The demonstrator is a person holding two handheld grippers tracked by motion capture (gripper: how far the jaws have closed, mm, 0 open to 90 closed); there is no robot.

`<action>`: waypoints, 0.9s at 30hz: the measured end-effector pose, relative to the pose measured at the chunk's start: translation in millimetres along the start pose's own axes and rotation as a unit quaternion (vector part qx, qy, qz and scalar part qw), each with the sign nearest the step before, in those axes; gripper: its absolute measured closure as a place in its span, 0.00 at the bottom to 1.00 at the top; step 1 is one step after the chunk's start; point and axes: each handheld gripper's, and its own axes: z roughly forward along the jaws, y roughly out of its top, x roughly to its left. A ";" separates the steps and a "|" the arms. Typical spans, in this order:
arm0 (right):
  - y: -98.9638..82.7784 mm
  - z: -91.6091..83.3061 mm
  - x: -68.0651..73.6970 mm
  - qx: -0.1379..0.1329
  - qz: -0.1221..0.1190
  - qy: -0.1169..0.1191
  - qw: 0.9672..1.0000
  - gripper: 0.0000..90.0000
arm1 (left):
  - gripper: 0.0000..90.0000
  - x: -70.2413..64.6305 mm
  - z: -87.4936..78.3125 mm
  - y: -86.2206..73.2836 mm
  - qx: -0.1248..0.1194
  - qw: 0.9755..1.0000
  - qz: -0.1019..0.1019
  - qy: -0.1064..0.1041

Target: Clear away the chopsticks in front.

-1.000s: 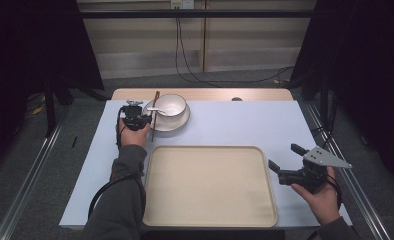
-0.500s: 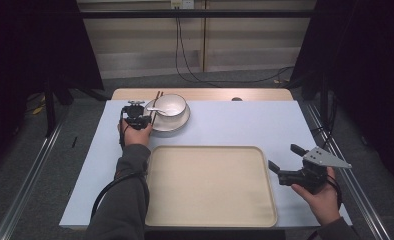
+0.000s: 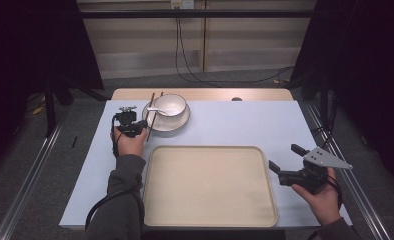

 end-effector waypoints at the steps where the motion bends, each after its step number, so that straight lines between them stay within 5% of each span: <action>1: 0.0 0.0 0.0 0.000 0.000 0.000 1.000 0.03 | 0.95 0.0 0.0 0.0 0.000 1.000 0.000 0.000; 7: -0.3 0.6 0.5 0.002 -0.001 0.000 1.000 0.03 | 0.95 -0.1 -18.1 -15.5 -0.013 0.999 -0.031 -0.007; 17: -0.2 -0.1 0.6 0.001 0.001 0.001 1.000 0.03 | 0.95 -3.4 -45.0 -37.6 -0.044 0.998 -0.040 -0.001; 27: -0.1 -0.3 0.8 0.000 0.001 -0.001 1.000 0.03 | 0.95 -0.3 -70.7 -48.3 -0.061 0.994 -0.088 0.001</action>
